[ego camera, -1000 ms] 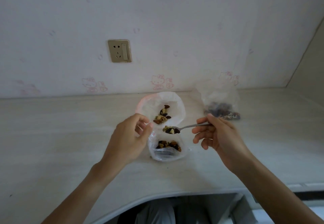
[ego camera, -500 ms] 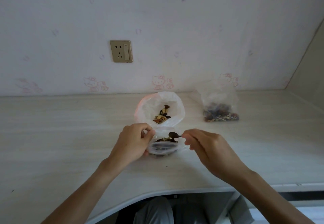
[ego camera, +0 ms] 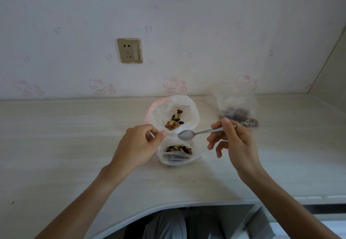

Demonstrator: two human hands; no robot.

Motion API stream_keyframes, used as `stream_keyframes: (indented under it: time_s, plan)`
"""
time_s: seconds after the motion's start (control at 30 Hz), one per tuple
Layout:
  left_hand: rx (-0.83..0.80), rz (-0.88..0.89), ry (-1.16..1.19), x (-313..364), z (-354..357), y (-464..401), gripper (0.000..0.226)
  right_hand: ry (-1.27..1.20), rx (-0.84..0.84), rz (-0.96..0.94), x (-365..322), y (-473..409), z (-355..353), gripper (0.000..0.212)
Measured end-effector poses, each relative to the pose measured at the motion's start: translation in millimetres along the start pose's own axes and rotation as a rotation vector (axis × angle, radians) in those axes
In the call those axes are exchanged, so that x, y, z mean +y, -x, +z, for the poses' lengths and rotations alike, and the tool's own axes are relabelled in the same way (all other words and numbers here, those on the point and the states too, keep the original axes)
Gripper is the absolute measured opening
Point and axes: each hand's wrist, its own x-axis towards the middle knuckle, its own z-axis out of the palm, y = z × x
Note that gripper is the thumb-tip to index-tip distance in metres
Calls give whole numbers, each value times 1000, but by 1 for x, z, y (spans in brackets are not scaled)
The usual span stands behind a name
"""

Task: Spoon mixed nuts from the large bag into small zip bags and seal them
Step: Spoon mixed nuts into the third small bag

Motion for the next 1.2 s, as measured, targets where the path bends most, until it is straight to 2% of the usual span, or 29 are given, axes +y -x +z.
stream_keyframes:
  time_s: [0.1,0.17,0.23,0.33,0.43,0.53,0.67,0.93,1.2]
  plan:
    - [188,-44,1,-6,1,-11,36,-167,84,147,2,-16,4,38]
    - [272,-95,-11,-10,2,-20,42,-170,111,176,3,-28,8,37]
    - [253,-178,-13,-13,1,-33,57,-111,119,176,5,-41,14,35]
    - [61,-336,55,-11,3,-53,74,53,107,155,11,-54,24,31]
    - [-64,-427,234,-6,10,-67,59,343,102,66,23,-62,32,30]
    - [-115,-451,279,-2,16,-75,40,536,82,11,34,-63,38,30]
    - [-88,-453,318,1,20,-81,20,473,97,12,44,-59,40,31]
    - [-103,-351,444,1,23,-76,14,356,121,62,47,-55,45,31]
    - [-79,-367,596,5,23,-74,13,193,110,167,48,-51,50,32]
